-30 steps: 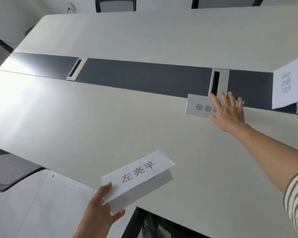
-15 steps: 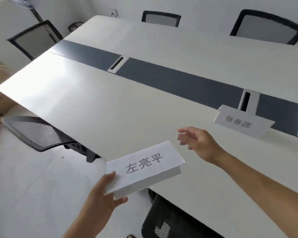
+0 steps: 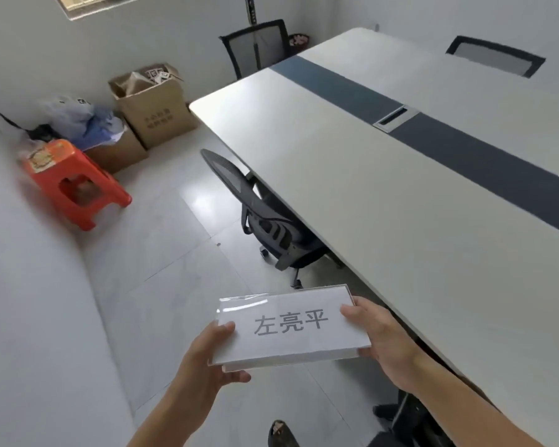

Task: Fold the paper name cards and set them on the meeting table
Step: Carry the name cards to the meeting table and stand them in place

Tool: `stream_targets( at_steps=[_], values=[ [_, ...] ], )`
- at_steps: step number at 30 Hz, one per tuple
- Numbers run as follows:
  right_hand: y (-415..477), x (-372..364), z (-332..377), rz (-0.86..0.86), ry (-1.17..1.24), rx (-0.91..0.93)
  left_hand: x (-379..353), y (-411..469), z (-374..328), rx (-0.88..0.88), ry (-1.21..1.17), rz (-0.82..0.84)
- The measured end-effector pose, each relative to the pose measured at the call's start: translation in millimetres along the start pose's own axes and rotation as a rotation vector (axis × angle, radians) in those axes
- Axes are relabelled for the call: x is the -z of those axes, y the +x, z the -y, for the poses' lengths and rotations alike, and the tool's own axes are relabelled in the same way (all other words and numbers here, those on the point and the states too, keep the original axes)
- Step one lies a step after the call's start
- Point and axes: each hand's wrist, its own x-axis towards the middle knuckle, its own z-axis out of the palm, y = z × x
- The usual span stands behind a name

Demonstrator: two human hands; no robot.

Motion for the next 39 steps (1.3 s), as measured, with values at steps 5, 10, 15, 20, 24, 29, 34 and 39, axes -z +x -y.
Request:
stream_targets(
  at_steps=[5, 10, 15, 20, 24, 29, 34, 39],
  values=[
    [39.5, -77.7, 8.2, 0.064, -0.025, -0.027, 79.8, -3.5, -14.5, -0.023, -0.046, -0.074],
    [101.9, -115.1, 34.1, 0.117, -0.074, -0.043, 129.5, 29.3, -39.7, -0.027, -0.094, -0.11],
    [191.5, -151.4, 67.0, 0.178, -0.069, -0.045, 181.3, 86.1, -87.5, -0.057, -0.107, -0.158],
    [282.0, -183.4, 126.1, 0.189, -0.033, -0.044, 224.3, 152.0, -163.9, -0.059, -0.109, -0.2],
    [341.7, -193.8, 184.6, 0.161, -0.039, -0.018, 244.6, 209.0, -228.5, -0.089, -0.076, -0.168],
    [398.8, -177.1, 232.8, 0.08, -0.028, 0.008, 247.4, 291.4, -289.0, -0.087, -0.071, -0.06],
    [447.4, -146.1, 264.0, -0.095, -0.052, 0.053, 237.5, 390.0, -351.2, -0.061, 0.049, 0.13],
    [486.4, -125.1, 308.0, -0.301, -0.219, 0.098, 221.2, 484.5, -422.1, -0.051, 0.23, 0.319]
  ],
)
